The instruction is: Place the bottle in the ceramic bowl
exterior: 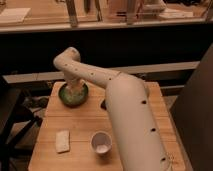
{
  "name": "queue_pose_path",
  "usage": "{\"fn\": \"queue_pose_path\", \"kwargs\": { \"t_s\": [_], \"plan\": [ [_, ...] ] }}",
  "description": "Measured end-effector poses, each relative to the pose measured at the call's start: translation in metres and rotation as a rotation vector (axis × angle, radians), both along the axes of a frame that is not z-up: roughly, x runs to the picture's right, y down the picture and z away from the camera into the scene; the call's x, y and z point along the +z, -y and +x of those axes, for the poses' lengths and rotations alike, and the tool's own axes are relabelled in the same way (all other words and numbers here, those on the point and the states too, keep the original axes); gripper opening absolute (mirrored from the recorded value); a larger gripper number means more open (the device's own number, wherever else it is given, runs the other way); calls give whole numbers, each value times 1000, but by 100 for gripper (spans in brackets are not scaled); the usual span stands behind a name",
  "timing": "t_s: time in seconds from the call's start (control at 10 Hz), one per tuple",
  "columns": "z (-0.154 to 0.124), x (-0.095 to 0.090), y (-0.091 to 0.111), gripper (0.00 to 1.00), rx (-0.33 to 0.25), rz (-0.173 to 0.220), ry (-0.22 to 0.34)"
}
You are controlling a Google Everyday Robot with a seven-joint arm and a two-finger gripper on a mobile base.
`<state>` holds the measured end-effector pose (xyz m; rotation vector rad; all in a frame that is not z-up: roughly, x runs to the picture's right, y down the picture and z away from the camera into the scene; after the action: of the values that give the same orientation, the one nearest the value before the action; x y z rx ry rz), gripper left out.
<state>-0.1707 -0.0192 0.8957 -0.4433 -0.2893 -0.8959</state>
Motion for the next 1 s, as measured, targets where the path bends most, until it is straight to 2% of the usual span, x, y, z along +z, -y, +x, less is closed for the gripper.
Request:
{"fn": "queue_pose_path", "kwargs": {
  "t_s": [0.3, 0.6, 0.9, 1.0],
  "plan": [
    [2, 1, 2, 48, 0, 5, -1],
    [4, 2, 3, 47, 1, 9, -3],
    [5, 3, 5, 59, 1, 13, -3],
    [5, 3, 6, 59, 1, 15, -3]
  ]
}}
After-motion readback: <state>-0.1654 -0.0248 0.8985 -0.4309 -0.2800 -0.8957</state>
